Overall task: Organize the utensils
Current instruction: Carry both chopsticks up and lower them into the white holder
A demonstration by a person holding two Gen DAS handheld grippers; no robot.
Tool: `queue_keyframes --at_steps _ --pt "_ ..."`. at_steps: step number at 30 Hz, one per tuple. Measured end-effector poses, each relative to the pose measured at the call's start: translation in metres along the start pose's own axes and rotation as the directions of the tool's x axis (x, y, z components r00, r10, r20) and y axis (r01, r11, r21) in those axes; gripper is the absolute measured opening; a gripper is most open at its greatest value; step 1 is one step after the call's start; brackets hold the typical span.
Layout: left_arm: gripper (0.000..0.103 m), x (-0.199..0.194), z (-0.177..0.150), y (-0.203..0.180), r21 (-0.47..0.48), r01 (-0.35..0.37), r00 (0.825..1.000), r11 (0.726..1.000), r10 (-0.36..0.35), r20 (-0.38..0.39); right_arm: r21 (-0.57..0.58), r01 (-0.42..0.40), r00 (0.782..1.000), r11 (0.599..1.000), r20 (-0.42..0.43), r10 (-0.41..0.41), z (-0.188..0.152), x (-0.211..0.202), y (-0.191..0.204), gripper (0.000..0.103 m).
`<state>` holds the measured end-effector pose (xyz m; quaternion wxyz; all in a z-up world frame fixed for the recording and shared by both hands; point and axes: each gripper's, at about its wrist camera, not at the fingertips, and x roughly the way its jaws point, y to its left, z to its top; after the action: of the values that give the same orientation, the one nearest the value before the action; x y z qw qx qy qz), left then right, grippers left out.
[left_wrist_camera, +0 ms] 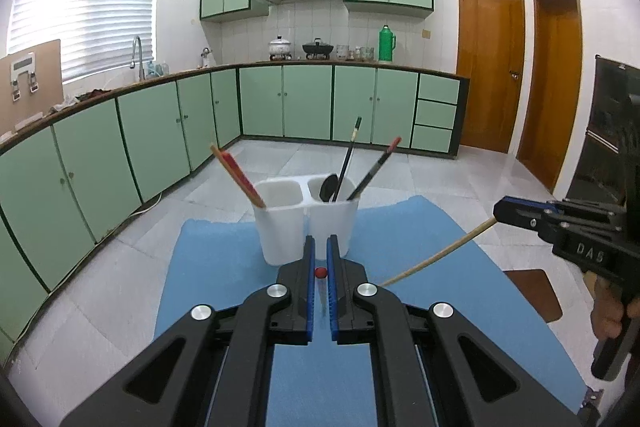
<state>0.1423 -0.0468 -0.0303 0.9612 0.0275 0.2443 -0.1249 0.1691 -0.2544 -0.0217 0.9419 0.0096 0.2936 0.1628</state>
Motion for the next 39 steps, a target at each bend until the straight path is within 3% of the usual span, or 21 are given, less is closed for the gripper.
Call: queue_keyframes --at_steps 18,23,31,39 --pt "0.005 -0.006 0.044 -0.004 0.074 0.038 0.994 0.997 -0.045 0.098 -0.119 -0.048 0.998 0.992 0.033 0.052 0.065 -0.008 0.018 0.006" --pt "0.005 -0.009 0.067 0.000 0.087 0.031 0.988 0.996 -0.043 0.151 -0.142 -0.089 0.993 0.986 0.070 0.100 0.096 -0.014 0.025 0.006" --pt "0.005 -0.002 0.125 0.005 0.102 -0.010 0.961 0.995 -0.019 0.274 -0.170 -0.086 0.981 0.982 0.156 0.113 0.156 -0.010 0.034 0.006" --pt "0.005 0.036 0.169 0.020 0.075 -0.043 0.930 0.996 0.013 0.368 -0.156 -0.048 0.968 0.987 0.238 0.084 0.201 0.021 0.026 0.006"
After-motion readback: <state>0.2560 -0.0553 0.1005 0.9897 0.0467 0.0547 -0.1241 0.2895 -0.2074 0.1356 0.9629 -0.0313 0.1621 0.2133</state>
